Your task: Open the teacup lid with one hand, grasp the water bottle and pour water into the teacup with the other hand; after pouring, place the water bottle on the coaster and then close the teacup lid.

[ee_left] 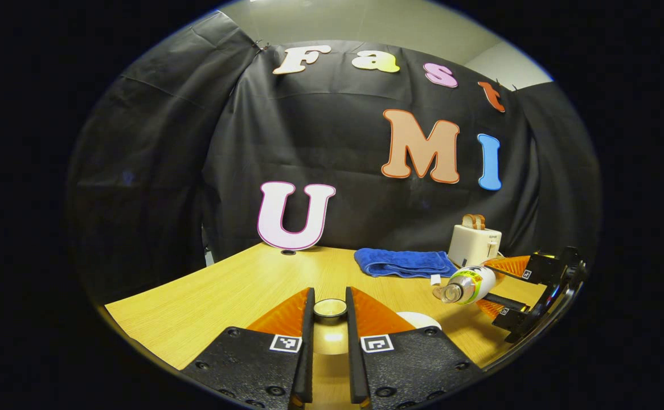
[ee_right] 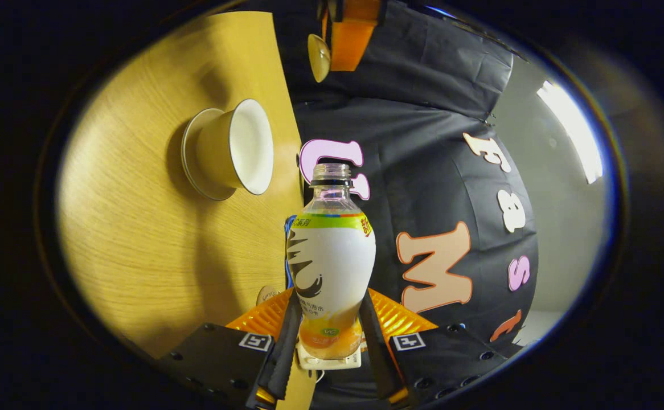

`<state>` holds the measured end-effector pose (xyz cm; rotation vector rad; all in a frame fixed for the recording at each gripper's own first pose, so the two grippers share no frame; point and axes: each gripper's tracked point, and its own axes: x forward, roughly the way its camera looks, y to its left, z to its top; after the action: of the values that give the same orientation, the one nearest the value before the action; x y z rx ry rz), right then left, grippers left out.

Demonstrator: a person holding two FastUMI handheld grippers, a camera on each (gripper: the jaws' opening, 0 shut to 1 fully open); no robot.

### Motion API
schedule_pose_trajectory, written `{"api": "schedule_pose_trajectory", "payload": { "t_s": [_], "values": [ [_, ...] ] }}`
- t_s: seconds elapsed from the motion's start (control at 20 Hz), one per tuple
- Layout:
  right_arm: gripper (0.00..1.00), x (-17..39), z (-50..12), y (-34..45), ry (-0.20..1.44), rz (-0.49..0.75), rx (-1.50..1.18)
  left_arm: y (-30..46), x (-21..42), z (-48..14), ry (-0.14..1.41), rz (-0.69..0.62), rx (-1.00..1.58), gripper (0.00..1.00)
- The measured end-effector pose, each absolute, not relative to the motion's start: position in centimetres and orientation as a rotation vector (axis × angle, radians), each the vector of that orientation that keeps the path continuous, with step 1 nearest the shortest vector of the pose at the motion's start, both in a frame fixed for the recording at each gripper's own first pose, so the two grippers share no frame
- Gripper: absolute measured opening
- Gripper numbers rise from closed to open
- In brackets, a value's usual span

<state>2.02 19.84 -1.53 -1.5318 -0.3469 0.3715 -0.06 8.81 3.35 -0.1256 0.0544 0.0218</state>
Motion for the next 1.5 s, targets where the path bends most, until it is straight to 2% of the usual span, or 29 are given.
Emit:
{"api": "schedule_pose_trajectory", "payload": {
  "t_s": [1.15,1.5],
  "values": [
    [0.61,-0.1,-2.3,22.0,-0.634,0.436,-2.112,9.0,-0.4,3.8,0.053,0.014,-0.146,0.23],
    [0.61,0.3,-2.4,21.7,-0.627,0.447,-2.159,9.1,-0.4,4.0,0.052,0.014,-0.149,0.23]
  ]
}}
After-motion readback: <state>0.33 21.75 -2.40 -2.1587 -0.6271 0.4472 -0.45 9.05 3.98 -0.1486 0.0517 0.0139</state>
